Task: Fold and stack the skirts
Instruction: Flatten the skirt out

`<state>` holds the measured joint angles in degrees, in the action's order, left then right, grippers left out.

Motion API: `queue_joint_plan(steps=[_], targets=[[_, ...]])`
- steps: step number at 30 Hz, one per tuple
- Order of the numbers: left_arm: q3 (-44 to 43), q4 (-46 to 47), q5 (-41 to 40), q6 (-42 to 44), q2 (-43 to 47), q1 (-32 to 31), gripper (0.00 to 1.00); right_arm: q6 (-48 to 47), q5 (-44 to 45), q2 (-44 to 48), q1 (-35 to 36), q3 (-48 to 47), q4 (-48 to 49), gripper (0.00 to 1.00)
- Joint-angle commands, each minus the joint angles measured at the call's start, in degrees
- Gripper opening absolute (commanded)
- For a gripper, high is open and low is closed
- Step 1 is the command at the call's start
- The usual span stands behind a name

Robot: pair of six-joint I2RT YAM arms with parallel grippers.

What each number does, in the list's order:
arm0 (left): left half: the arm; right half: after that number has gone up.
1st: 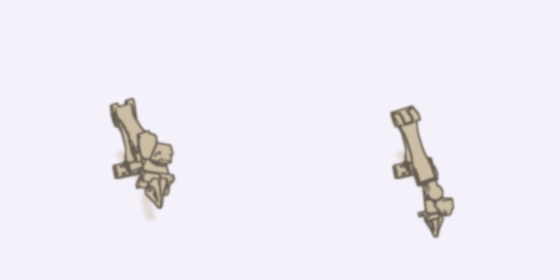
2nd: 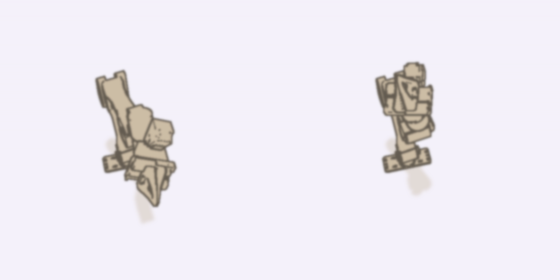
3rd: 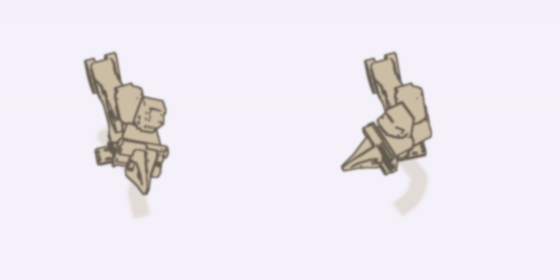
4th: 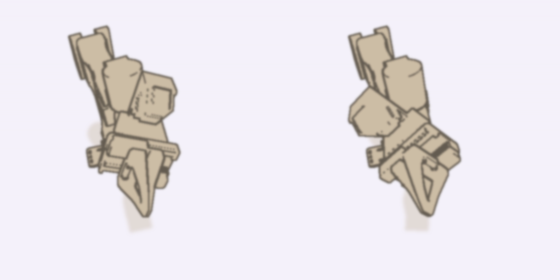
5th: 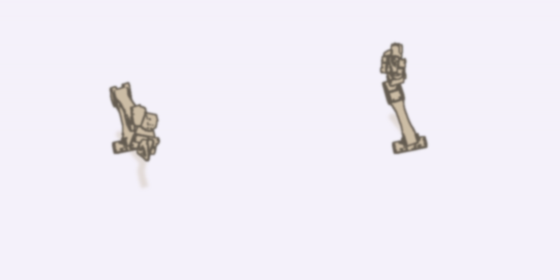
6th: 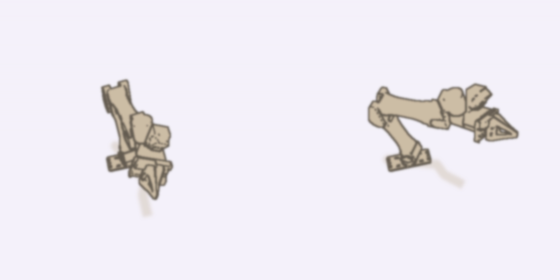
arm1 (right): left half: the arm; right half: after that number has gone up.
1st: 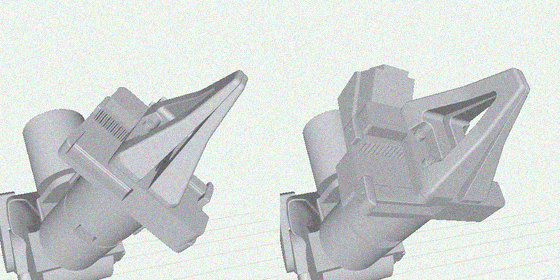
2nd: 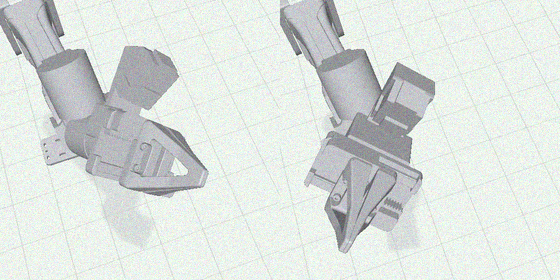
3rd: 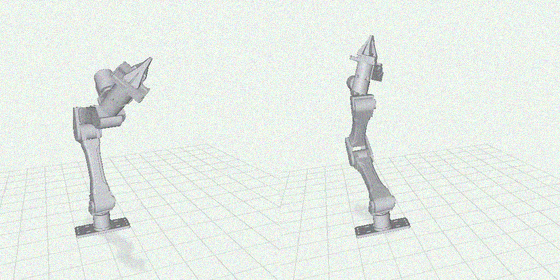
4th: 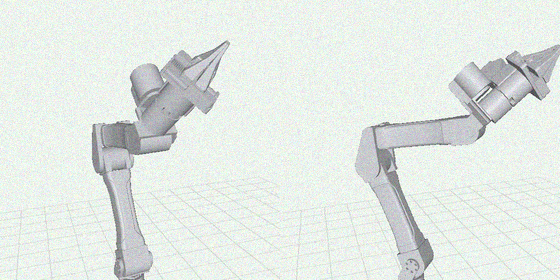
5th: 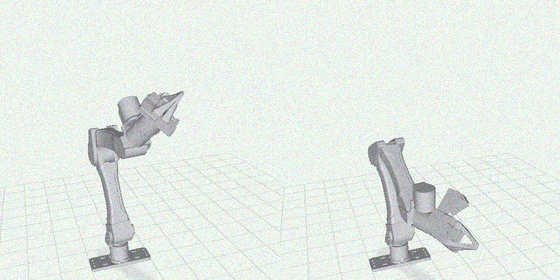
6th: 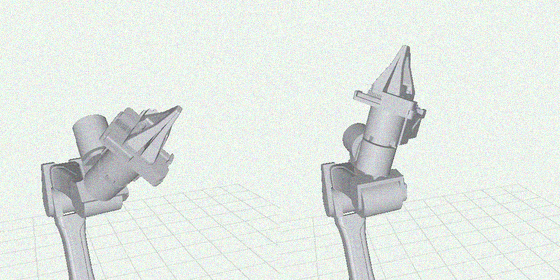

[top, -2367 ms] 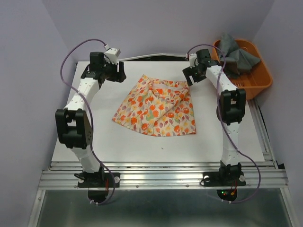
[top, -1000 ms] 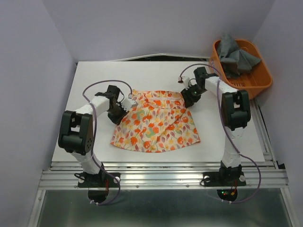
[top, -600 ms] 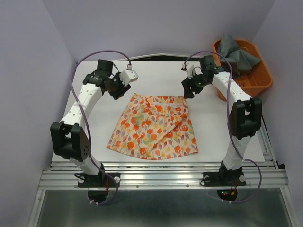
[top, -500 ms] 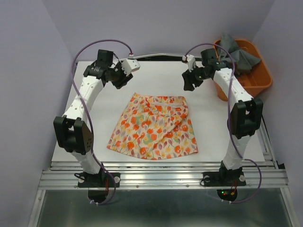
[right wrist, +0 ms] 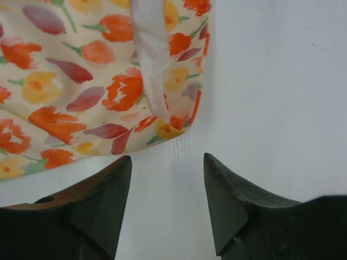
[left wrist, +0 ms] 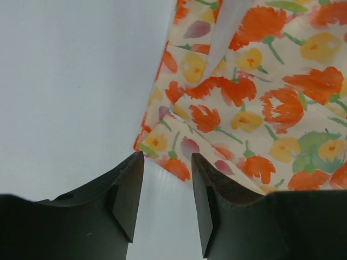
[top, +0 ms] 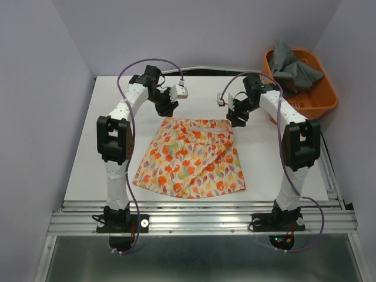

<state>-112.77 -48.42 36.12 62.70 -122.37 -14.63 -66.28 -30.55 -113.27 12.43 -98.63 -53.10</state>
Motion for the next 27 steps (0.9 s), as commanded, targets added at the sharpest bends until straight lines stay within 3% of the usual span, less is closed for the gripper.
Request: queue_joint_plan(steps=[1,11,20,27], targets=[[-2.7,-6.9,0.0,9.2,-0.6,-1.9,0.52,-15.3,-2.3,1.4,1.0,1.9,-1.4,0.62],[-0.8,-7.4,-1.1,24.2,-3.0,-4.4,0.56,-18.9,0.1,-0.1,3.3,7.9,4.3,0.62],[-1.3,-1.9,-3.9,25.5,-6.8,-7.1,0.55,-17.2,0.4,-1.2,3.3,10.2,7.2,0.56],[-5.7,-5.6,-6.1,26.5,-11.7,-7.5,0.56,-17.2,1.5,-2.0,3.3,9.6,6.9,0.58]])
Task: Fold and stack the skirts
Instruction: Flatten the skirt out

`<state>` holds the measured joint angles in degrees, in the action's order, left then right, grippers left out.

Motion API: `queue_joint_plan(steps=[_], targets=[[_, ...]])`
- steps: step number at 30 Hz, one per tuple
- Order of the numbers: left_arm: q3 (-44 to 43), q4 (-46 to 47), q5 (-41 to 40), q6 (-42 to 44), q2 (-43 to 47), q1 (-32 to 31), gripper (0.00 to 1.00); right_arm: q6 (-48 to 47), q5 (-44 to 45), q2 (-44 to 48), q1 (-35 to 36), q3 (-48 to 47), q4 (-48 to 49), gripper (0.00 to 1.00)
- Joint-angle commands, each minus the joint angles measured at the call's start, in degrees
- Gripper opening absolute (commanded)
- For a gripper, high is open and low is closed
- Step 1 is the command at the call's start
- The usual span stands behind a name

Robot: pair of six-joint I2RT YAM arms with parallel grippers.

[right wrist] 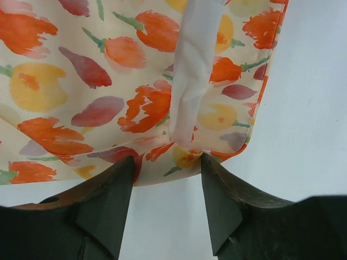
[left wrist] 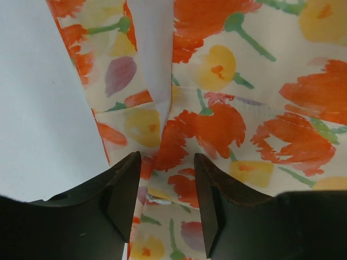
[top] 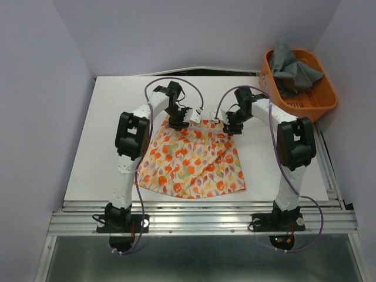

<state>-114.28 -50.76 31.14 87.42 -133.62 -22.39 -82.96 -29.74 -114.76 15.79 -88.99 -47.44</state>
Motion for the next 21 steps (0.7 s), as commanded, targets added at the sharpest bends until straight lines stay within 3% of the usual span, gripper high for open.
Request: queue_joint_plan(steps=[1,4,11,16,21], targets=[[-4.4,-3.9,-1.3,2.4,-0.8,0.2,0.55,-0.2,0.6,-0.6,-0.1,-0.2,1.2,0.58],[-3.8,-4.8,-1.5,3.0,-1.3,0.2,0.51,0.2,0.6,-1.5,-0.1,-1.3,0.7,0.58],[-0.3,-3.6,-1.0,2.5,2.3,0.8,0.16,0.3,2.6,-2.2,-0.1,-1.2,0.7,0.57],[0.6,-3.5,-1.0,1.4,6.8,1.5,0.0,0.3,3.1,-2.1,-0.1,-0.6,0.8,0.57],[0.6,-4.3,-1.0,1.4,10.9,3.0,0.0,0.3,4.4,-2.0,-0.1,-0.7,0.7,0.58]])
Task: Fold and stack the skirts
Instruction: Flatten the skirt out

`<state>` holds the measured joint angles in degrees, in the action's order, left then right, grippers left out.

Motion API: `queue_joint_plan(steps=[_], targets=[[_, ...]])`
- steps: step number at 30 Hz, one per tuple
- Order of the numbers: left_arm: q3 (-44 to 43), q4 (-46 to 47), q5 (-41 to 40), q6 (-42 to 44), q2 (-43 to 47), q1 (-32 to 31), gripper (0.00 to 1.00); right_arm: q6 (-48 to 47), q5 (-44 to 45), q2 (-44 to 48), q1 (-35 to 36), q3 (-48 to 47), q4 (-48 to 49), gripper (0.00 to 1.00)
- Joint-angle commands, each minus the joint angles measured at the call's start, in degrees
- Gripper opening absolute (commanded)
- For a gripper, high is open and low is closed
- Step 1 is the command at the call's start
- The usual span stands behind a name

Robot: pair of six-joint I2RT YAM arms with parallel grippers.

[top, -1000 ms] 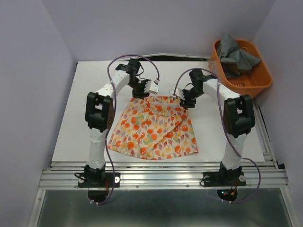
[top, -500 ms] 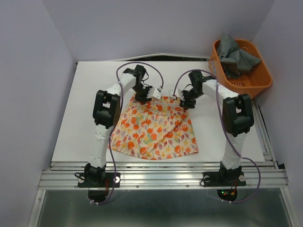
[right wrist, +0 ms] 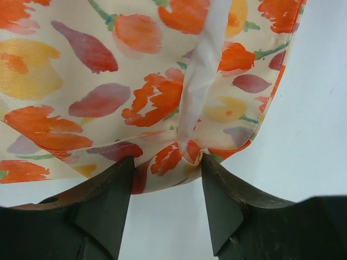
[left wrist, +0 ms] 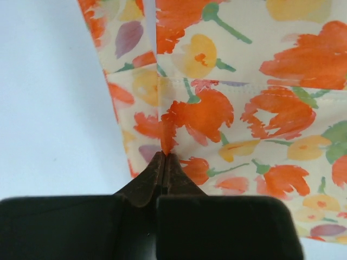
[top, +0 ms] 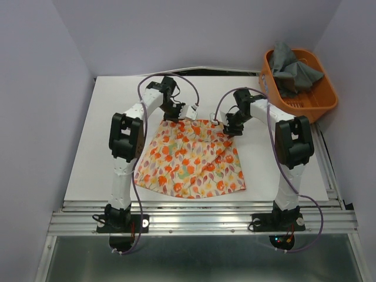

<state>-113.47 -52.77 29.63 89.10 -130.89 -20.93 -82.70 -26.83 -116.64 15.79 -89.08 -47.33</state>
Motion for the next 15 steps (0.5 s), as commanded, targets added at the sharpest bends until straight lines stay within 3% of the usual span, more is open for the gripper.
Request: queue_joint_plan(steps=[1,7,15], targets=[[-0.3,-2.4,0.6,-0.2,9.7,1.9,0.0,0.1,1.8,0.0,-0.1,-0.6,0.6,0.59],[-2.5,-0.7,0.5,-0.9,10.7,5.3,0.0,1.1,2.8,-0.3,-0.1,-1.8,0.7,0.64],[-5.3,4.4,0.3,-5.4,4.2,9.8,0.0,12.6,3.0,-2.2,-1.7,-10.4,0.7,0.74]])
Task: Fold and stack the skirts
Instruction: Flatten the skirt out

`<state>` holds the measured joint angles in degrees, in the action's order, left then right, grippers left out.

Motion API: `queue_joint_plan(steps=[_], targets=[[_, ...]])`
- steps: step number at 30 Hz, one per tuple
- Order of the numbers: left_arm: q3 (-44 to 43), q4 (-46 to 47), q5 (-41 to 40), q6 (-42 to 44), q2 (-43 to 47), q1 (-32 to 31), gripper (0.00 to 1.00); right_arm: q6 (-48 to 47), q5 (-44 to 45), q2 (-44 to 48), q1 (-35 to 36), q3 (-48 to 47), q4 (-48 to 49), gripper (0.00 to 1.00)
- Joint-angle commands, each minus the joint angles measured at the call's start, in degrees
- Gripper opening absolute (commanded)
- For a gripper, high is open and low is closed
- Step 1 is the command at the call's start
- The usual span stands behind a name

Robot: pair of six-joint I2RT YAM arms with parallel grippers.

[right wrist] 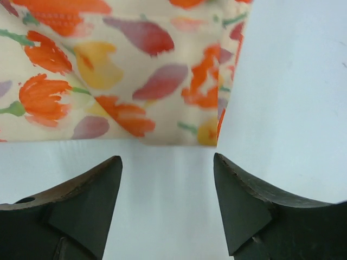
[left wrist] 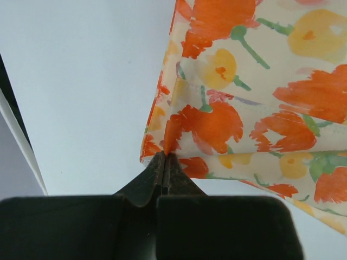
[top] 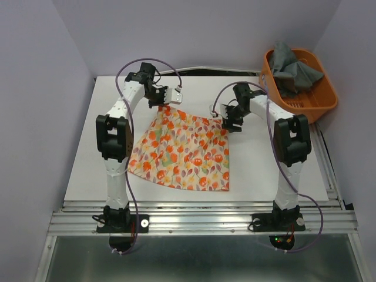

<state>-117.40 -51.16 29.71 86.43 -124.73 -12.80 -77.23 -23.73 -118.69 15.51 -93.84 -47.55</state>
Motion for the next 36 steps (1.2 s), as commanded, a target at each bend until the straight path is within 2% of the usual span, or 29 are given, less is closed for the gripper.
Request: queue_joint_plan(steps=[1,3,4,5,7,8,13,14,16,18,20,24,25,27,28,30,31,36], targets=[[-0.8,4.0,0.1,-3.1,-2.5,2.4,0.0,9.3,-0.4,-0.4,-1.4,-6.9,1.0,0.75],[2.0,10.7,0.0,-5.5,-2.5,2.9,0.03,14.9,-2.2,-1.5,-2.9,-10.5,0.1,0.77],[3.0,12.9,0.3,-8.4,-2.3,3.1,0.1,16.3,-2.9,-1.9,-2.9,-11.6,-0.5,0.8],[4.1,16.7,0.8,-9.8,-2.3,3.1,0.27,19.7,-3.5,-2.7,-3.5,-13.4,-1.2,0.81],[4.5,20.5,1.7,-13.8,-1.7,3.1,0.41,26.4,-5.1,-3.6,-3.6,-14.8,-2.1,0.84],[4.6,22.0,2.3,-15.9,-1.4,3.1,0.56,29.0,-5.8,-4.0,-4.1,-16.1,-2.2,0.84],[2.6,28.6,2.8,-28.8,0.1,5.1,0.62,46.2,-15.5,-8.9,-6.2,-20.6,-2.1,0.85],[1.9,30.3,2.7,-34.1,-0.1,5.8,0.63,51.5,-16.9,-9.6,-6.2,-20.8,-1.8,0.85],[-1.3,29.5,2.7,-38.7,-1.3,8.4,0.63,59.4,-18.2,-10.9,-6.2,-18.9,2.4,0.84],[-4.5,27.4,4.7,-43.3,-2.5,9.9,0.65,63.4,-19.7,-11.6,-6.2,-17.5,6.8,0.84],[-5.3,24.3,8.0,-44.4,-3.7,12.0,0.66,68.6,-21.5,-12.2,-6.2,-14.8,10.7,0.84],[0.9,25.1,11.1,-46.5,-3.2,14.6,0.74,73.8,-21.6,-13.7,-6.2,-12.7,19.0,0.81],[2.3,25.8,11.7,-47.7,-3.1,14.8,0.82,74.4,-21.5,-13.9,-6.2,-12.3,19.9,0.78],[3.9,26.1,13.3,-48.1,-3.7,14.8,0.83,75.6,-21.4,-15.0,-6.2,-12.0,22.0,0.73],[4.2,26.4,14.0,-50.4,-4.6,14.8,0.84,75.8,-21.4,-15.3,-6.2,-11.8,22.4,0.65],[4.1,27.6,15.2,-52.8,-6.0,14.8,0.85,75.3,-21.1,-16.0,-6.2,-11.5,22.8,0.57],[3.9,28.0,16.0,-53.9,-7.2,14.8,0.85,74.9,-21.0,-16.5,-6.2,-11.1,23.0,0.49],[3.7,31.5,21.0,-60.2,-10.4,14.8,0.86,73.7,-21.4,-16.8,-6.2,-9.4,23.2,0.33]])
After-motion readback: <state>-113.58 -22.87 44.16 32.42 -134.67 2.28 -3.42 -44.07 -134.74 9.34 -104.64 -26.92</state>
